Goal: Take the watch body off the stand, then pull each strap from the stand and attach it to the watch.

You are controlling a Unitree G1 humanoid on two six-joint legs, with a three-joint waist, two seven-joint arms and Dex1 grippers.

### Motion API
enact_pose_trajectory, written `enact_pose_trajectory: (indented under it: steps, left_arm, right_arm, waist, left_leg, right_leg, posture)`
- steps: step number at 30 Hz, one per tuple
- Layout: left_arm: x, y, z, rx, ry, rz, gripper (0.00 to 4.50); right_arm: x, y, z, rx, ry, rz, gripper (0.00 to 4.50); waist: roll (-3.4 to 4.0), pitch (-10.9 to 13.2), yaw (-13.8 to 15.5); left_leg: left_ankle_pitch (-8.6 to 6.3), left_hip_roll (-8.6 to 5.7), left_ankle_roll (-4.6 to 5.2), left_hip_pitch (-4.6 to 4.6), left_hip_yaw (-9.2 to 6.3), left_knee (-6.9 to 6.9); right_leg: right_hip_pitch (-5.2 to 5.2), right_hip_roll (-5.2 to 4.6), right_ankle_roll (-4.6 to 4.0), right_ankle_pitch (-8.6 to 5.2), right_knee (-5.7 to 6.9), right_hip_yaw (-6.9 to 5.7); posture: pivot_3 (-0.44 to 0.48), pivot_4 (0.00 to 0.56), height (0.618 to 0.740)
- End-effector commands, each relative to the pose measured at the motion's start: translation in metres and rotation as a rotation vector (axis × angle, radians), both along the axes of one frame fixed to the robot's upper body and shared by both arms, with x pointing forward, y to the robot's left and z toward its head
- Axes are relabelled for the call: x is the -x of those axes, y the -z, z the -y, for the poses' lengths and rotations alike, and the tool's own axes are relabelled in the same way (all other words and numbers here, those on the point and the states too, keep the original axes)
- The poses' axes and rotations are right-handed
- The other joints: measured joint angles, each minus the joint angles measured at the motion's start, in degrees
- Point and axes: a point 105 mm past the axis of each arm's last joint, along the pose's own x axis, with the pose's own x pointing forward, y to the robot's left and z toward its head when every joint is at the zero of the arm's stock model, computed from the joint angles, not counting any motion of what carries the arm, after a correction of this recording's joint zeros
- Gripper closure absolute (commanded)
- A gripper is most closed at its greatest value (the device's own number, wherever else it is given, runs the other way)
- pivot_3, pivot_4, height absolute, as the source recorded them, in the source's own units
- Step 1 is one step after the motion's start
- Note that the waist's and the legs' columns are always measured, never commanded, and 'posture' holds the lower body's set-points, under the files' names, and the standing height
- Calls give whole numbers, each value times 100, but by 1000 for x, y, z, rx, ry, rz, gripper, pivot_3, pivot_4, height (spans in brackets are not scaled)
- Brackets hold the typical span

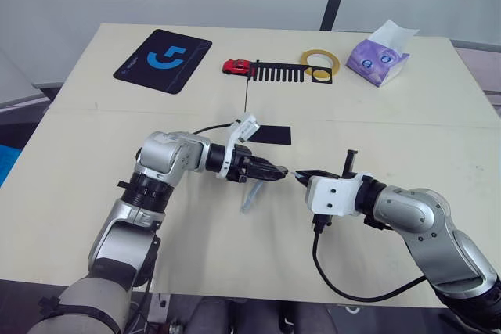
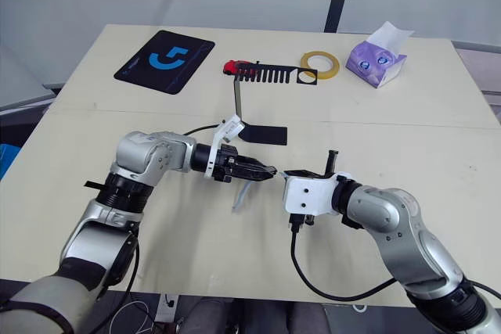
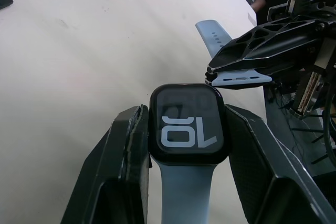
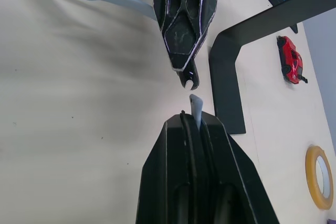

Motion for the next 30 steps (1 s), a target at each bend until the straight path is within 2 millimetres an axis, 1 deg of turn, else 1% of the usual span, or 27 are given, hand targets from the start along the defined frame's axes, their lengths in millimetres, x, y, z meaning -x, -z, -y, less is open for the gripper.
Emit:
enact_pose_trajectory:
  steps: [1,23,30]
  left_arm:
    - [2,-12,5,25,29,41,2795]
    - [6,-17,9,52,42,33,2795]
    - [5,-17,5,69,48,24,2795]
  right_arm:
    - [1,-10,-4,-6,-12,49,4500]
    - [0,-7,-6,0,-16,45,4500]
    - [2,-10,-6,-3,-19,53,4500]
  waist:
    - [0,0,-1]
    - [0,0,-1]
    - [0,0,-2]
  left_leg:
    - [0,0,0,0,0,0]
    - [0,0,0,0,0,0]
    - [0,0,0,0,0,0]
  right_leg:
    - [0,0,0,0,0,0]
    - [0,0,0,0,1,0]
    - [0,0,0,0,1,0]
  posture:
    - [0,150,738]
    - [0,150,738]
    - [0,150,738]
